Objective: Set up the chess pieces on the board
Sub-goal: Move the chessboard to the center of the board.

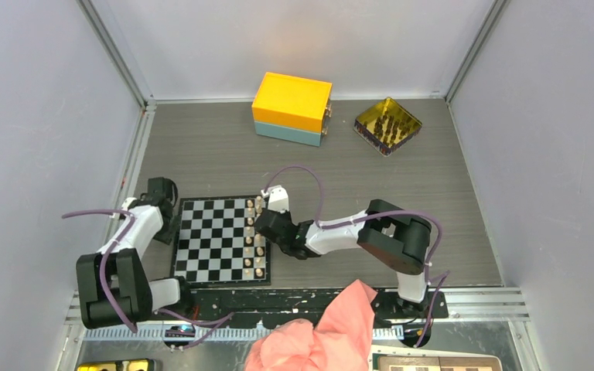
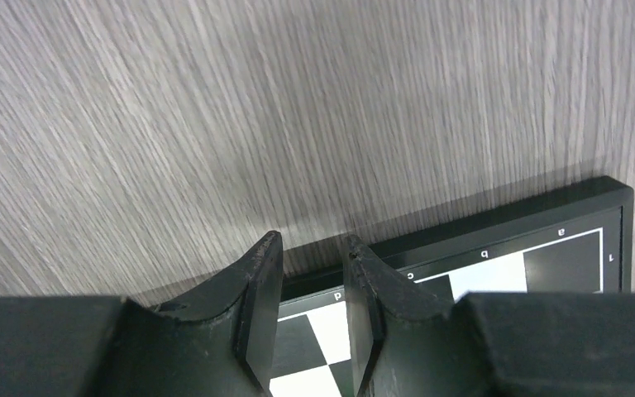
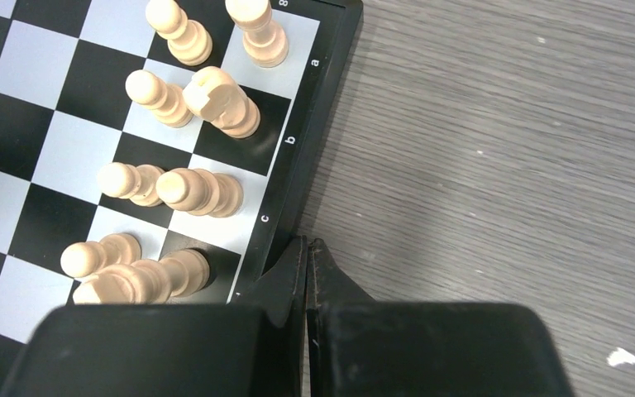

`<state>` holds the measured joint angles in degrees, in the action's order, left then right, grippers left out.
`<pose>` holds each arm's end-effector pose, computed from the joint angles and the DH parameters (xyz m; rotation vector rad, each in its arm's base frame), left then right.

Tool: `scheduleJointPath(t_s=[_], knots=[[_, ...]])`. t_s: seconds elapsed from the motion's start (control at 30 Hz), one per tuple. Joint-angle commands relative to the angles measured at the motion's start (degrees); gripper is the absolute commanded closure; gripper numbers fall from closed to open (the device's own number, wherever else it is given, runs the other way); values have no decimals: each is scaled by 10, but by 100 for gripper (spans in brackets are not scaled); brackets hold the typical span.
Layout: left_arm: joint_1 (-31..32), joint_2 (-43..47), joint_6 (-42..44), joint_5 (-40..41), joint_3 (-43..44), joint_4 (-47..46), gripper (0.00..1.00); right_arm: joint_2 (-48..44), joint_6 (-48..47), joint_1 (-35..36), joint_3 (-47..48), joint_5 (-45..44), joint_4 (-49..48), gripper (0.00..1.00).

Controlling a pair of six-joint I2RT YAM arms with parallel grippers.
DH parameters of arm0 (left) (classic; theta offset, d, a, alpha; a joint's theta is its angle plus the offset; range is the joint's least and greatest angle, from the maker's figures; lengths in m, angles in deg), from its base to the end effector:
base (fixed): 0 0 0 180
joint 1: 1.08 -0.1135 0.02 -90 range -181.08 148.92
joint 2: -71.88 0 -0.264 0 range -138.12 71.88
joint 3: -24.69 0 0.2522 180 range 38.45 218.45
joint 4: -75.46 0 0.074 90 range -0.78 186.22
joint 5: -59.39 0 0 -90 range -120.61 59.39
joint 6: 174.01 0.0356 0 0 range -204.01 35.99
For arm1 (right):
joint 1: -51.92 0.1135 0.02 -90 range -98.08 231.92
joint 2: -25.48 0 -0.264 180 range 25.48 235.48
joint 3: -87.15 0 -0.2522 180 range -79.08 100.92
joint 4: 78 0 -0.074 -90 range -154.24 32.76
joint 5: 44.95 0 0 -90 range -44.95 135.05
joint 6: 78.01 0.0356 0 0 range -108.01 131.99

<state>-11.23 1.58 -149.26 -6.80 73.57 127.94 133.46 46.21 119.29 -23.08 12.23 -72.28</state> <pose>0.1898 0.0486 0.1676 -1.7055 2.0757 0.3263 0.1619 0.3382 0.1365 -0.3625 2.1811 0.3144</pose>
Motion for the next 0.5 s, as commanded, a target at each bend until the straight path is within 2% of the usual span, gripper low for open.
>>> scheduleJointPath(t_s=[0.0,0.27,0.47], knots=[[70,-10,-46,-23,10,36,65,-21,28,4,-25,-20,38,100],[205,-66,-86,6,61,47,65,-56,53,-48,-67,-3,26,100],[265,-102,-107,6,75,40,65,-77,55,-100,-79,28,25,100]])
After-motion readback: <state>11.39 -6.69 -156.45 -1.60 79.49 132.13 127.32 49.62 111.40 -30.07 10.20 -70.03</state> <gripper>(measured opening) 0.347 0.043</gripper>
